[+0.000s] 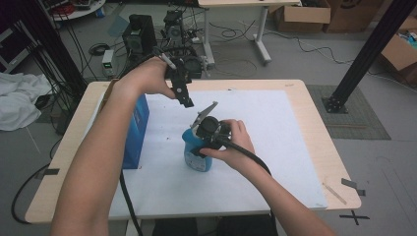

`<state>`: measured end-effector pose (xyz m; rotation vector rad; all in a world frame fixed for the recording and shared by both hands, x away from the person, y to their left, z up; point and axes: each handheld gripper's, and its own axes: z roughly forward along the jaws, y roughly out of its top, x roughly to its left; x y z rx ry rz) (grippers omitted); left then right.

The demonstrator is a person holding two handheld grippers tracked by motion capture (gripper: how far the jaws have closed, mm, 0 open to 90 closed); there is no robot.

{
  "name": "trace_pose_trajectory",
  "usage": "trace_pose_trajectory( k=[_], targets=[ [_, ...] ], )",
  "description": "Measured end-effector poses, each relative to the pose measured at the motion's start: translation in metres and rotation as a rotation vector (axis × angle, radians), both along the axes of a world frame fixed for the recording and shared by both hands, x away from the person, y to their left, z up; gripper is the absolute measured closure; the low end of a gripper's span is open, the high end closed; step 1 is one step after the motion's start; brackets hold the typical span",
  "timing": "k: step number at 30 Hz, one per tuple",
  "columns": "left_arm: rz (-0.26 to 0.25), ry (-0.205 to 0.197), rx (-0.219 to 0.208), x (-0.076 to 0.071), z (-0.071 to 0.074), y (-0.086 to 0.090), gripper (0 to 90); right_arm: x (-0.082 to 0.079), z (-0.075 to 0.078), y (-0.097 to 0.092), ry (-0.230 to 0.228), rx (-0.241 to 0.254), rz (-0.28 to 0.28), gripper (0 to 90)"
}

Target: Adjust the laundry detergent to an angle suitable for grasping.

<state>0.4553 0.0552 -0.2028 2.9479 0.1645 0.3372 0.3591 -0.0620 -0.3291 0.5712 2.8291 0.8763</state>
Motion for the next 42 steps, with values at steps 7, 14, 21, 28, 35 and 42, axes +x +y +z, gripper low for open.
trace_pose_trajectory(
  k=[7, 14, 21, 28, 35, 42],
  targets=[
    [0.007, 0.001, -0.001, 0.000, 0.000, 0.003, 15.6, -0.001, 0.001, 0.001, -0.026, -0.009, 0.011, 43.0],
    [0.012, 0.000, -0.004, 0.000, 0.000, 0.007, 15.6, -0.001, 0.001, 0.001, -0.041, -0.012, 0.039, 43.2],
    [0.021, 0.002, -0.009, 0.000, -0.001, 0.012, 15.7, 0.000, 0.005, 0.003, -0.064, -0.010, 0.135, 43.2],
    [0.028, 0.005, -0.010, 0.001, -0.002, 0.016, 15.7, 0.005, 0.010, 0.000, -0.058, 0.020, 0.254, 43.3],
    [0.033, 0.007, -0.003, 0.001, -0.003, 0.018, 15.6, 0.007, 0.009, -0.001, -0.063, 0.062, 0.374, 43.4],
    [0.034, 0.008, -0.002, 0.001, -0.004, 0.019, 15.6, 0.012, 0.004, -0.004, -0.057, 0.090, 0.425, 43.3]
  ],
)
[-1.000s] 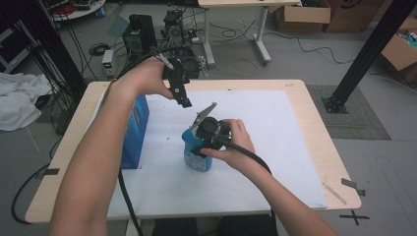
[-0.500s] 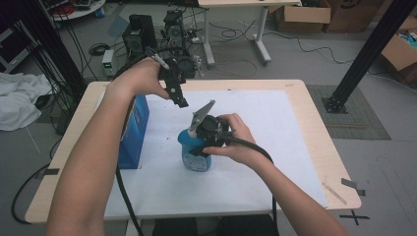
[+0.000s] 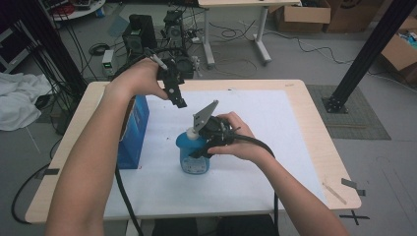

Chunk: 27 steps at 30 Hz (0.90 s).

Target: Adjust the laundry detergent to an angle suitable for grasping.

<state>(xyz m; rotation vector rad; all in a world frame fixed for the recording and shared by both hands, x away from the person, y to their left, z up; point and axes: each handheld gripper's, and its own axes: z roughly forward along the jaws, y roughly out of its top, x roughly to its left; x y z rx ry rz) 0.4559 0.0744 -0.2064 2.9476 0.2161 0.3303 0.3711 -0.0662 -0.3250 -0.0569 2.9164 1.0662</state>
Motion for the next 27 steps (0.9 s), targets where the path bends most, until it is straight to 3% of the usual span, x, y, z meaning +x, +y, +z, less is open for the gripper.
trace_pose_trajectory(
  k=[3, 13, 27],
  targets=[
    [0.002, 0.001, 0.001, 0.000, -0.001, 0.000, 15.6, 0.001, -0.001, -0.001, -0.013, 0.005, 0.006, 43.4],
    [0.004, 0.001, 0.006, -0.001, -0.002, 0.000, 15.6, 0.003, -0.010, -0.004, 0.016, 0.034, 0.049, 43.3],
    [0.005, 0.002, 0.010, -0.002, -0.002, -0.002, 15.7, -0.002, -0.010, -0.007, 0.003, -0.008, 0.037, 42.1]
  ],
)
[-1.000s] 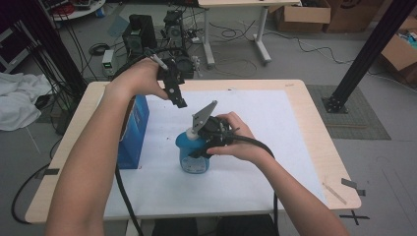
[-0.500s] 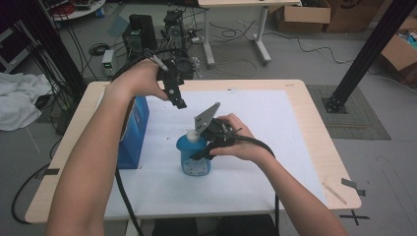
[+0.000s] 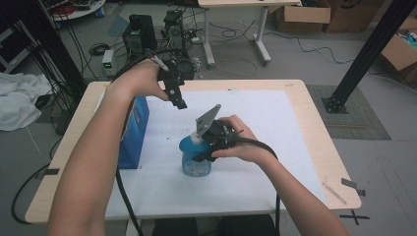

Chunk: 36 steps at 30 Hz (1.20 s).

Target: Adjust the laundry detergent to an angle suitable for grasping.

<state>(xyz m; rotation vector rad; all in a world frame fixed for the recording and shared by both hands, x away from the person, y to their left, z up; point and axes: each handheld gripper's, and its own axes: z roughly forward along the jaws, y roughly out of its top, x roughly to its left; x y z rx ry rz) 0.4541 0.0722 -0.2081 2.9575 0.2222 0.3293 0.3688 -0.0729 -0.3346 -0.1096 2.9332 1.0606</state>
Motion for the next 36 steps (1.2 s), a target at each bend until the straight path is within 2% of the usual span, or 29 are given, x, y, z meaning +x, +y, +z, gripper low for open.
trace_pose_trajectory(
  k=[3, 7, 8, 13, 18, 25, 26, 29, 36],
  targets=[
    [-0.001, -0.001, -0.004, -0.001, 0.000, 0.000, 15.7, -0.001, 0.000, 0.000, 0.001, -0.005, -0.009, 41.7],
    [-0.001, -0.001, 0.004, -0.001, 0.001, 0.000, 15.7, -0.001, -0.001, 0.001, 0.001, -0.020, -0.024, 35.9],
    [0.000, 0.000, 0.003, -0.002, 0.000, 0.000, 15.7, -0.002, -0.002, 0.002, 0.000, -0.026, -0.039, 32.0],
    [0.002, 0.000, 0.003, -0.002, 0.001, 0.002, 15.7, -0.002, 0.000, 0.001, 0.011, -0.022, -0.049, 26.8],
    [0.008, -0.001, 0.000, -0.002, 0.001, 0.004, 15.7, -0.001, 0.006, -0.004, 0.029, -0.017, -0.080, 19.2],
    [0.011, 0.001, -0.001, -0.002, 0.002, 0.005, 15.7, -0.004, 0.019, -0.017, 0.040, -0.027, -0.116, 16.9],
    [0.010, 0.001, 0.000, -0.002, 0.002, 0.004, 15.7, -0.004, 0.023, -0.023, 0.048, -0.031, -0.138, 16.5],
    [0.010, 0.003, -0.001, -0.002, 0.001, 0.004, 15.7, -0.004, 0.026, -0.028, 0.051, -0.026, -0.156, 15.5],
    [0.017, 0.008, 0.001, -0.002, 0.001, 0.003, 15.6, -0.005, 0.043, -0.053, 0.059, -0.037, -0.323, 19.6]
  ],
)
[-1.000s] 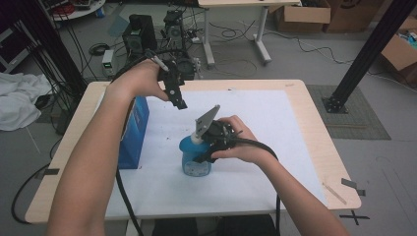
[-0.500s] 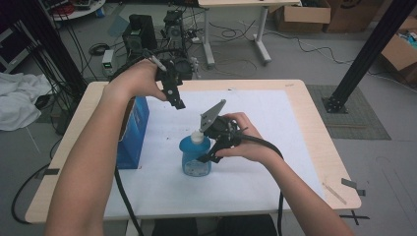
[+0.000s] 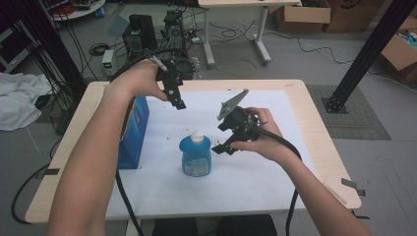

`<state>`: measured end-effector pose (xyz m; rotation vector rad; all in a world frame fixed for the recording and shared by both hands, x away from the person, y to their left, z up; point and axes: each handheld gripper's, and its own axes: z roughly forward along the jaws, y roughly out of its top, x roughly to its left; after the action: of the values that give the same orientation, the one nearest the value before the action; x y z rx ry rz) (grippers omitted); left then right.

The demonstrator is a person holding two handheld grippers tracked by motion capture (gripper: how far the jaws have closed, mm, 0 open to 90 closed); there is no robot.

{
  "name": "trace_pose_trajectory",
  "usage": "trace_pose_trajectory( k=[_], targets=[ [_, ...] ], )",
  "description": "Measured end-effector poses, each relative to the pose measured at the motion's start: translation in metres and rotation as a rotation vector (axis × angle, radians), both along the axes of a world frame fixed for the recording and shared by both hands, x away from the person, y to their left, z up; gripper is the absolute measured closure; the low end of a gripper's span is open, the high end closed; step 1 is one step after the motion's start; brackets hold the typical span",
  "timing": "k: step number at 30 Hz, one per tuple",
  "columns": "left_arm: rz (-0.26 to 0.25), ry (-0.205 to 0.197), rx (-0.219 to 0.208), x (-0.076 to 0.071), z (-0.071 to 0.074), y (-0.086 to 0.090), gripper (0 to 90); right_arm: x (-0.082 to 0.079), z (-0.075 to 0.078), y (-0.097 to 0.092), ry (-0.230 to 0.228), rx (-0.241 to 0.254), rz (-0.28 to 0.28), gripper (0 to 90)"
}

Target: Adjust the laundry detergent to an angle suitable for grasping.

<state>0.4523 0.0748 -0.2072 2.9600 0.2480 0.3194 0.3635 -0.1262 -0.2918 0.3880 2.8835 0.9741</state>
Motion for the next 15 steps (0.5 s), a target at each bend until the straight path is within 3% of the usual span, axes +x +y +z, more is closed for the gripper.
trace_pose_trajectory(
  k=[2, 5, 11, 13, 15],
  targets=[
    [0.002, 0.002, 0.000, 0.000, 0.000, 0.000, 15.6, 0.000, 0.001, -0.002, 0.004, -0.003, -0.016, 19.8],
    [0.000, 0.000, 0.002, -0.001, 0.000, -0.001, 15.6, -0.001, 0.003, -0.015, 0.037, -0.032, -0.134, 22.1],
    [-0.011, -0.005, 0.009, -0.003, 0.001, -0.004, 15.6, 0.000, 0.000, -0.036, 0.057, -0.107, -0.291, 23.5],
    [-0.010, -0.006, 0.008, -0.003, 0.001, -0.004, 15.6, 0.001, -0.002, -0.041, 0.065, -0.112, -0.312, 23.8],
    [-0.016, -0.008, 0.007, -0.004, 0.001, -0.005, 15.6, 0.002, -0.006, -0.054, 0.092, -0.129, -0.387, 23.7]
  ],
)
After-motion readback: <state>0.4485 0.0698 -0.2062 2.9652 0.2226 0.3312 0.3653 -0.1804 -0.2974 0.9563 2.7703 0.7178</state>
